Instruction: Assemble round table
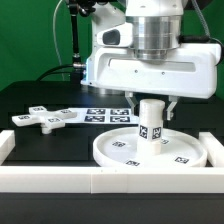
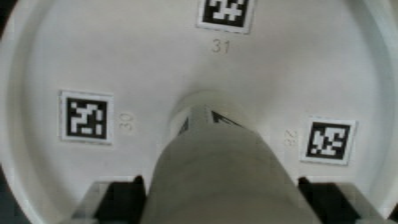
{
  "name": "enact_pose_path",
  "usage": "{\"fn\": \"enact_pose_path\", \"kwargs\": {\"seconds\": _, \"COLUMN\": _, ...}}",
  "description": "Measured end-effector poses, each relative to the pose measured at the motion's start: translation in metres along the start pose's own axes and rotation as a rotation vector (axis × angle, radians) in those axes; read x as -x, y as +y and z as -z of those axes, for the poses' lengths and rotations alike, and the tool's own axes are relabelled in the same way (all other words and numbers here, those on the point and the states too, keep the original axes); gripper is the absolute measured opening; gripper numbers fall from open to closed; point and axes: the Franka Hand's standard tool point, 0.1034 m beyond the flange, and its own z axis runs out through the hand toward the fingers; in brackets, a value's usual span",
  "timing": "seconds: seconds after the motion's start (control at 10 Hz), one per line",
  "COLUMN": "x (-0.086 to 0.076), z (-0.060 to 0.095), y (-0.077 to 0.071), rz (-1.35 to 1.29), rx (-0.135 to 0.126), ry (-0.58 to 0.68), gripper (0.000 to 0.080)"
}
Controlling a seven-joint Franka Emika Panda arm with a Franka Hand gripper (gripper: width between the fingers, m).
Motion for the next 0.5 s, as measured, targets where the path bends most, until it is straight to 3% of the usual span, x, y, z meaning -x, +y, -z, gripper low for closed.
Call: {"fn": "enact_pose_path", "kwargs": {"seconds": 0.5, "x": -0.0010, "z": 0.0007, "y": -0.0019, "rz": -0.530, "rx": -0.024, "ry": -0.021, "gripper": 0.0406}}
